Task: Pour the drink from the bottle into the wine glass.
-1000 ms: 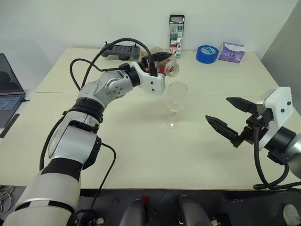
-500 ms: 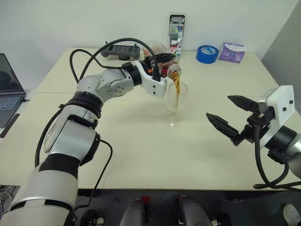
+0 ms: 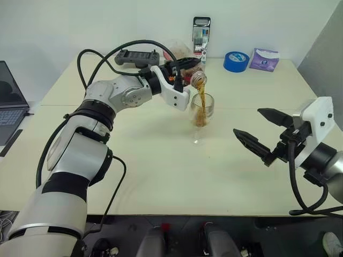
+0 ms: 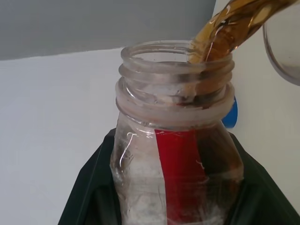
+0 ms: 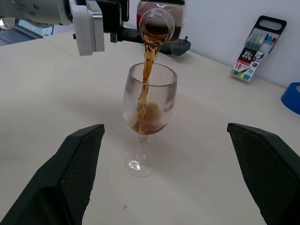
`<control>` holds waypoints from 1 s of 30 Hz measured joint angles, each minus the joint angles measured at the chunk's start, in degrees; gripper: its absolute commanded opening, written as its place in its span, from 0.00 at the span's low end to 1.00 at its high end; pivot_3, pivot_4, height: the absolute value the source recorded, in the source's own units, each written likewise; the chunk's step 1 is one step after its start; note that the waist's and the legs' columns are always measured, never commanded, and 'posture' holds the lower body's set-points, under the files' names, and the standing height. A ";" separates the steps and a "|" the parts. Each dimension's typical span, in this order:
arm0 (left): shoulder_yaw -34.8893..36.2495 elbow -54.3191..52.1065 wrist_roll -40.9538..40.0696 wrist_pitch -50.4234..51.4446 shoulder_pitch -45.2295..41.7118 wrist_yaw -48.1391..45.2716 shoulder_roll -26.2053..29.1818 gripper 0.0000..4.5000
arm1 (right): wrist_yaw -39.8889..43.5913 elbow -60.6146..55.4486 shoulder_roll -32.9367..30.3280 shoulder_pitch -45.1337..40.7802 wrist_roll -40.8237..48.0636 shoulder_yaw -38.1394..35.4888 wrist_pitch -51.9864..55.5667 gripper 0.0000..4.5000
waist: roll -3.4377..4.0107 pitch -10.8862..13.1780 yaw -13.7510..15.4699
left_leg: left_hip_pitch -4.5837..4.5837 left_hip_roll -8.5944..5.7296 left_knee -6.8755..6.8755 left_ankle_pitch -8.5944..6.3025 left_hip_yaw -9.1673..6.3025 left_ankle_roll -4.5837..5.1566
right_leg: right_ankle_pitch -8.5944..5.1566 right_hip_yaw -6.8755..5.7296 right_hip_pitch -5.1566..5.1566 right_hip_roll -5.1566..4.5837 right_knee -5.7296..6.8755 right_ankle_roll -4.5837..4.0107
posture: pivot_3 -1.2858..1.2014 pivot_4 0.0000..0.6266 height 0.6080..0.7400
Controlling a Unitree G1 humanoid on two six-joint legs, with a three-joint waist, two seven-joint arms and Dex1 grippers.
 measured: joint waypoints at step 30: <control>-2.02 1.96 2.01 0.75 -0.56 2.60 0.99 0.43 | -0.24 0.42 -0.24 0.08 0.11 1.09 -1.14 1.00 | 0.00 0.00 0.01 | -0.02 0.00 0.07 0.00 0.03 0.00 | 0.00 -0.01 0.00 0.00 0.04 0.00 | 0.52 0.24 1.00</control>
